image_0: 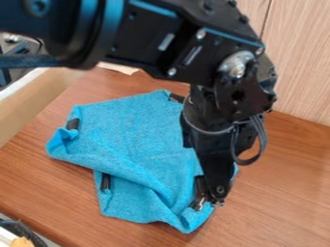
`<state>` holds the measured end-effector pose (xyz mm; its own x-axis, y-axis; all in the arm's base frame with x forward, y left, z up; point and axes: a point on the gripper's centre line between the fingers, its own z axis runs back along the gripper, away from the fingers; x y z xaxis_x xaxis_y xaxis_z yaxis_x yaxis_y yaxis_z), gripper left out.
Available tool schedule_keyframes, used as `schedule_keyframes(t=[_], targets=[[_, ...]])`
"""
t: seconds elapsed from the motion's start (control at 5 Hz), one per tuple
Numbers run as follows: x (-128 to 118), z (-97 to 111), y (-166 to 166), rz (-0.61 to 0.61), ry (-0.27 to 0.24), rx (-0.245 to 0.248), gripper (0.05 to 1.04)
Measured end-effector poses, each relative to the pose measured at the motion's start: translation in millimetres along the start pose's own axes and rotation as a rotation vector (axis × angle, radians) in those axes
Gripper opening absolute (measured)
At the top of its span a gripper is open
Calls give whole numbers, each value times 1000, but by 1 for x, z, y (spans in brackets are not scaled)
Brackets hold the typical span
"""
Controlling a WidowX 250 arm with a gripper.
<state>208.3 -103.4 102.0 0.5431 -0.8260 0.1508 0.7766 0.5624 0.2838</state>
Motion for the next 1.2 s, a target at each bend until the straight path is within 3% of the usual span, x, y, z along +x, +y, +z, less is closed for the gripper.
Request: schedule_keyframes(t=[0.2, 0.8, 1.0, 1.2], targets=[[-2, -4, -1, -3, 18, -7, 1000], [8, -27, 40, 103, 101, 4, 1000], [2, -49, 53, 148, 120, 12, 1000], [-2, -71, 68, 208, 137, -44, 1000]])
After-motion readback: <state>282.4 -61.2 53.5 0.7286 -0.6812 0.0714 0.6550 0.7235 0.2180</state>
